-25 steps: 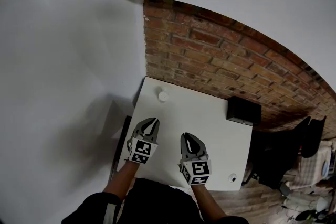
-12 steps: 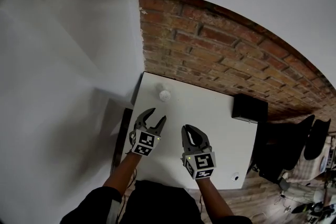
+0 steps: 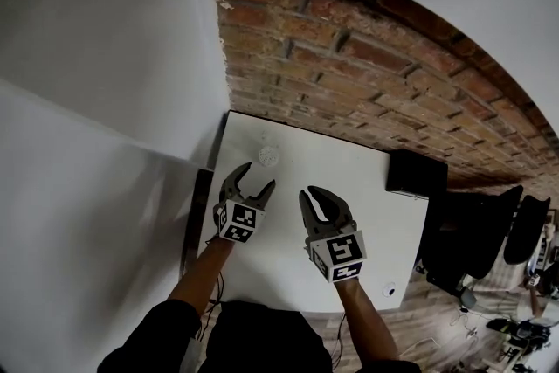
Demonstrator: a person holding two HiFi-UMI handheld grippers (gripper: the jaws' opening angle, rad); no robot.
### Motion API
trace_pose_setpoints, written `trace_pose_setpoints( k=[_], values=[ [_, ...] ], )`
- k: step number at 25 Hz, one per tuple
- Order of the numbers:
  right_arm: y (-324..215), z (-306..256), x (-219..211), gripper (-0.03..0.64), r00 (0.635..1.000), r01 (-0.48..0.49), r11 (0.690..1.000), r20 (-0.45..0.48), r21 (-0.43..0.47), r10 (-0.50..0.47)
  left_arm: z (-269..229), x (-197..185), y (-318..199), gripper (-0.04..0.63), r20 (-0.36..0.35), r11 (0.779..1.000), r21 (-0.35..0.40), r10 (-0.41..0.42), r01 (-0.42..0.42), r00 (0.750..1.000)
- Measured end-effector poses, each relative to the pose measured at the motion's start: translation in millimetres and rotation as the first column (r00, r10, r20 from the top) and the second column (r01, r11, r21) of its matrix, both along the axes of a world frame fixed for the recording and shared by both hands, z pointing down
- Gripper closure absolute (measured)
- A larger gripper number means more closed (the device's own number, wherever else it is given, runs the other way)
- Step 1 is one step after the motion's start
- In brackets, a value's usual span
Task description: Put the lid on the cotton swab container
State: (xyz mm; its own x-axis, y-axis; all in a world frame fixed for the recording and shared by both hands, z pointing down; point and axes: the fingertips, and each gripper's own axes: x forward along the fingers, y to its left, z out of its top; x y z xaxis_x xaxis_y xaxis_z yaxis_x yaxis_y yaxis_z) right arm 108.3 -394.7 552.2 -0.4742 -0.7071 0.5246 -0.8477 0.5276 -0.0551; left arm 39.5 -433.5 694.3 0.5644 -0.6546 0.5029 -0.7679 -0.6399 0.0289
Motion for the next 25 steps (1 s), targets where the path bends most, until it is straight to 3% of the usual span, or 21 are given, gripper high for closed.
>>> trace_pose_setpoints(
  k=[10, 16, 25],
  values=[
    [-46, 31, -5, 0.503, 0.996, 0.063, 0.998, -0.069, -0.022, -0.065, 39, 9, -28, 0.285, 0.048, 0.999, -0.031, 0.019, -0.017, 0.999],
    [-53, 49, -12, 0.454, 0.991, 0.099, 0.991, -0.082, -0.094, -0.107, 52, 16, -36, 0.285, 0.061, 0.998, -0.052, 0.022, -0.018, 0.998],
    [-66, 64, -18, 0.442, 0.988, 0.121, 0.986, -0.083, -0.118, -0.131, 56, 21, -40, 0.285, 0.131, 1.0, -0.017, 0.026, -0.024, 0.991]
  ],
)
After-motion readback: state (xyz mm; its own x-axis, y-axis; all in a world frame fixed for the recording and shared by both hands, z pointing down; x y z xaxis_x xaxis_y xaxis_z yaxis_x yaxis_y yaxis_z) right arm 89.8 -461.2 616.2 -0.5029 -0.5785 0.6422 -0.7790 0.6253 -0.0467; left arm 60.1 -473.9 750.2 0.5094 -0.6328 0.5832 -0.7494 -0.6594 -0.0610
